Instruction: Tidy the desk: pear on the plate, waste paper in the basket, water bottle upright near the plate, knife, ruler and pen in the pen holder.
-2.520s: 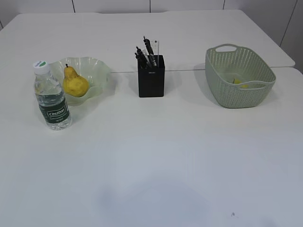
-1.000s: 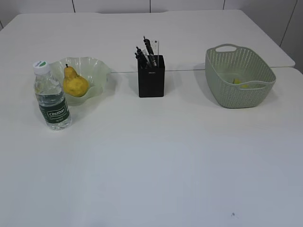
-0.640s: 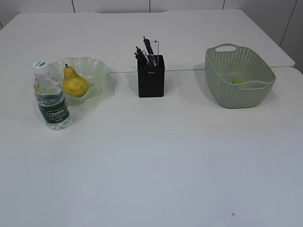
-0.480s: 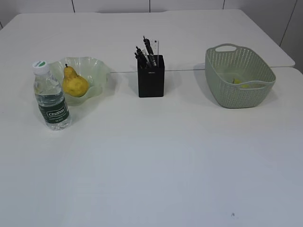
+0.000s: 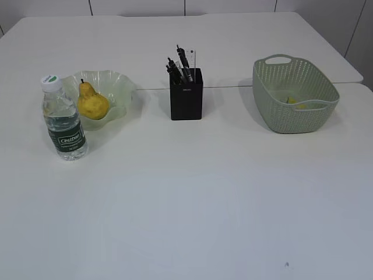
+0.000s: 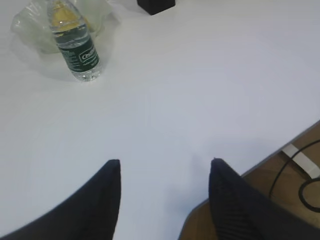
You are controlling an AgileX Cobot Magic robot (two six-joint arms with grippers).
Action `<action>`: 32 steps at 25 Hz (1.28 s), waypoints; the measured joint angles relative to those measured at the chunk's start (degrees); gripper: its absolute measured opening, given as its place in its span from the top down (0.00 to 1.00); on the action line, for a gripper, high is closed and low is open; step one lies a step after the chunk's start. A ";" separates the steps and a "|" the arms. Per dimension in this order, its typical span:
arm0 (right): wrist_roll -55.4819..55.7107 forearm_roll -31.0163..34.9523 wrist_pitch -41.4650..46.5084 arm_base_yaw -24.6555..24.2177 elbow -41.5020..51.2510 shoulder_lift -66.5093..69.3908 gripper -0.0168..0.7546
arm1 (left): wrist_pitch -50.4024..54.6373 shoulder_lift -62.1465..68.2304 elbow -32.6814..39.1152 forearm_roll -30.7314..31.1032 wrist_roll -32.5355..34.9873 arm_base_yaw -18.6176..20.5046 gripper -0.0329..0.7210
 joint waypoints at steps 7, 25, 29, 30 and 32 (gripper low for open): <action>0.00 0.00 0.00 -10.41 0.00 -1.23 0.33 | -0.03 0.00 0.00 0.00 -0.06 12.42 0.43; 0.00 -0.24 0.16 -13.92 0.00 -9.06 0.33 | -0.13 0.00 0.00 -0.12 -0.20 13.99 0.44; 0.00 -0.24 0.16 -13.82 0.00 -9.06 0.33 | -0.13 0.00 0.00 -0.12 -0.20 13.99 0.44; 0.00 -0.24 0.16 -13.82 0.00 -9.06 0.33 | -0.13 0.00 0.00 -0.12 -0.20 13.99 0.44; 0.00 -0.32 0.16 -13.82 0.00 -9.06 0.33 | -0.13 0.00 0.00 -0.12 -0.20 13.99 0.44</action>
